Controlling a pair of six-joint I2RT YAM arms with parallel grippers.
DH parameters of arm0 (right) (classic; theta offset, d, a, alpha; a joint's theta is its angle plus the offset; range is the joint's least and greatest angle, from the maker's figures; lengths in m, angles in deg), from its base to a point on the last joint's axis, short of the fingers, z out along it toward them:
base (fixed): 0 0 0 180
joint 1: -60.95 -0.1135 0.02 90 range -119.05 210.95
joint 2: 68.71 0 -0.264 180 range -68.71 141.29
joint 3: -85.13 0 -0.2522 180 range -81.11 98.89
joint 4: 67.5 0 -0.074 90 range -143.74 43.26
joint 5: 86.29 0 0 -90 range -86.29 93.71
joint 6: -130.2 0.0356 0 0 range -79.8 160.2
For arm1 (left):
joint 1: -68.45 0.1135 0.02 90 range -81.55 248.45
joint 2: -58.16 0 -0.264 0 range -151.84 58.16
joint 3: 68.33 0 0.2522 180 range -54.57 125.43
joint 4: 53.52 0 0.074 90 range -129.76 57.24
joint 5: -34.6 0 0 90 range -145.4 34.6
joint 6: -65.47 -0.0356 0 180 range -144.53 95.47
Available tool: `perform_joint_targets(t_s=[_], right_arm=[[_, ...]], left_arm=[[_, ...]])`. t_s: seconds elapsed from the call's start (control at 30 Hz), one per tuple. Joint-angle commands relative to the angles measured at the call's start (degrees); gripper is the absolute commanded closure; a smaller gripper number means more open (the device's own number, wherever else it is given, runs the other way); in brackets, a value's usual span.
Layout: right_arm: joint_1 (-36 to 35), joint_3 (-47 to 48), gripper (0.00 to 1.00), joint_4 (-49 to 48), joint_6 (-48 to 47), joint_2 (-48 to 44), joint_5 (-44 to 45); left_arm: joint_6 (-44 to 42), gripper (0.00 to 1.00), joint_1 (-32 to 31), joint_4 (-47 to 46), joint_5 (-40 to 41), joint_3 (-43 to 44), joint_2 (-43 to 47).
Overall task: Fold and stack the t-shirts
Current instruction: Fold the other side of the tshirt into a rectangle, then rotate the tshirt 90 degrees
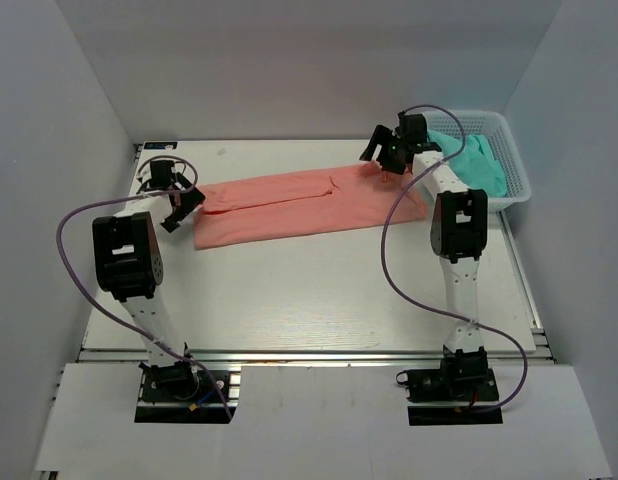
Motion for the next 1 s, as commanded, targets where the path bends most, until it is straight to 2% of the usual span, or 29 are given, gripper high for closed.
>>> perform_joint_targets(t_s=[0.0,0.07,0.23,0.3,0.37,0.43,0.53,0.67,0.77,0.87,0.97], right_arm=[[0.16,8.94,0.1,-2.83,1.54,2.0,-2.74],[-0.01,7.91,0.1,-4.49,0.49,-1.57,-3.8],[-0.54,-10.33,0.1,-6.09,-4.34,-12.31,-3.8],[-0.98,-13.7,0.1,-4.87,-6.19,-16.09,-3.62],[-1.33,-20.56,0.1,-3.98,-8.12,-20.75,-3.62],[-1.68,-25.11,0.1,-3.28,-8.39,-23.22,-3.97],[-1.86,-31.28,0.1,-3.63,-6.91,-24.19,-4.93],[-1.86,-31.04,0.1,-2.58,-5.85,-19.9,-7.75],[-1.6,-29.28,0.1,-1.34,-4.79,-17.17,-8.63],[-1.68,-26.56,0.1,-0.12,-3.91,-13.74,-9.42],[-2.3,-23.22,0.1,-0.9,-1.11,-9.26,-12.4]], left_arm=[[0.01,0.0,1.83,2.44,-3.36,3.66,-0.38],[-2.36,0.0,1.83,1.82,-6.0,3.68,1.37],[-5.96,0.0,1.83,-1.07,-10.93,1.75,5.68],[-7.81,0.0,0.43,-3.36,-14.09,1.04,6.82],[-10.43,0.0,0.42,-7.9,-21.98,0.43,6.83],[-10.45,0.0,-0.11,-10.21,-28.83,1.82,3.68],[-10.98,0.0,-1.16,-10.75,-32.02,6.81,-2.46],[-10.98,0.0,-1.69,-9.97,-34.75,13.33,-10.03],[-11.5,0.0,-2.3,-8.9,-35.37,14.13,-12.5],[-11.5,0.0,-2.3,-8.9,-35.37,7.65,-11.81],[-9.4,0.0,-3.35,-7.06,-35.8,-6.03,-5.68]])
